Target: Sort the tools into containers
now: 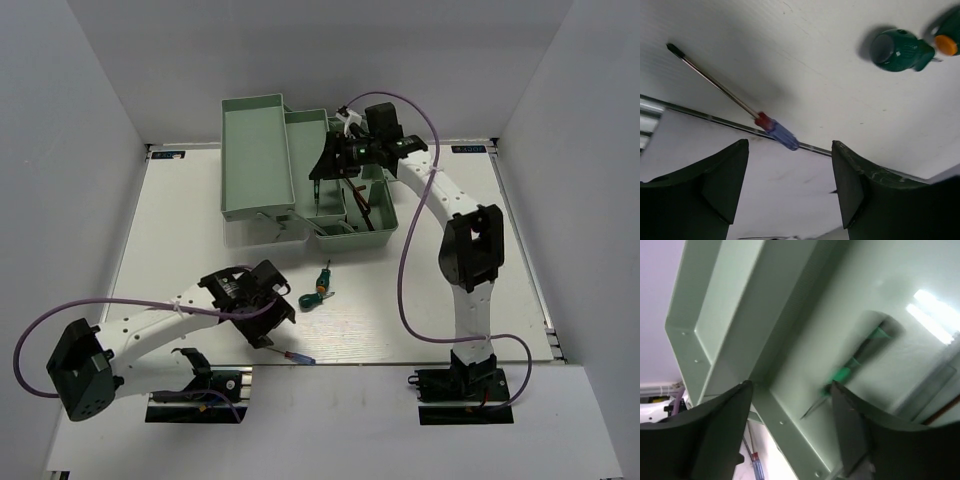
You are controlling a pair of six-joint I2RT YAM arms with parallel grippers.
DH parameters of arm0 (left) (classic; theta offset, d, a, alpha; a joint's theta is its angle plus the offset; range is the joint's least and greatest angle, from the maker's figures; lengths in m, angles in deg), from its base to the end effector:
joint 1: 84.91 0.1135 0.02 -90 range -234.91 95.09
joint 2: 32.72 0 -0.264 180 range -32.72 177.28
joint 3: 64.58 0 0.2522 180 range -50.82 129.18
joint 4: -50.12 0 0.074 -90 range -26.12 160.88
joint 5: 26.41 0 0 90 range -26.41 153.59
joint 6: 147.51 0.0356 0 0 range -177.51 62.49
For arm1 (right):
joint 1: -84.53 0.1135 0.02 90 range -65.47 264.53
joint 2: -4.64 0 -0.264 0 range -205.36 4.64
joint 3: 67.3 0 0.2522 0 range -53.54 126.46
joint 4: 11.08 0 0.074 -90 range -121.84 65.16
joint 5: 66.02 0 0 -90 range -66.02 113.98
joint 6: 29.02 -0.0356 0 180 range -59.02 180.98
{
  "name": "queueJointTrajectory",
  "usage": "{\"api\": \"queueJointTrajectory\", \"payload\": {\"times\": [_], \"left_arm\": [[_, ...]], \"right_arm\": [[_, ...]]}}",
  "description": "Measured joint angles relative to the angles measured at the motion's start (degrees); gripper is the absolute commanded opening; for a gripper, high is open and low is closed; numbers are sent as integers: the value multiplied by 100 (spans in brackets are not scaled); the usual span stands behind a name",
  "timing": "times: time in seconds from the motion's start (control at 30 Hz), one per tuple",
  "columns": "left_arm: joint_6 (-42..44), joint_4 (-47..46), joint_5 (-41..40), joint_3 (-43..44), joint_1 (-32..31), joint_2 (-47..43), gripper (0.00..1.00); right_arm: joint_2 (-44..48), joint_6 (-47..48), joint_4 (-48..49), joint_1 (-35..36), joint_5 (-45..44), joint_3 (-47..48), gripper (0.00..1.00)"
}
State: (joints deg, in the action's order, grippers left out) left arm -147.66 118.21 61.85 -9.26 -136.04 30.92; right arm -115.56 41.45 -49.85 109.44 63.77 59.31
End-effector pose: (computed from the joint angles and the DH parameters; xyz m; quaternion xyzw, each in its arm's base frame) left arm 0.1126 -0.1380 0.2070 -0.3333 0.9353 -0.1066 0.0534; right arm 0.4339 0.2266 0.3156 -0.2025 0.8152 0.4474 0.3069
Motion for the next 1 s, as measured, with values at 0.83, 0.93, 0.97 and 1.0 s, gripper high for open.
{"api": "queueJointTrajectory", "payload": {"times": [0.83,0.93,0.97,1.0], "left_arm": [[-2181,-304,269,136,-949,1329,70],[-2216,-511,240,59,-1012,1598,65],[-2232,-577,223,37,-1019,1683,64],[-2236,-634,195,15,-1023,1757,62]], "right_arm": [[2223,-284,1147,-1169,573,-2935,74],[2260,-350,1200,-1316,704,-3178,74],[2302,-372,1217,-1353,737,-3265,74],[2356,-391,1233,-1384,774,-3351,74]]}}
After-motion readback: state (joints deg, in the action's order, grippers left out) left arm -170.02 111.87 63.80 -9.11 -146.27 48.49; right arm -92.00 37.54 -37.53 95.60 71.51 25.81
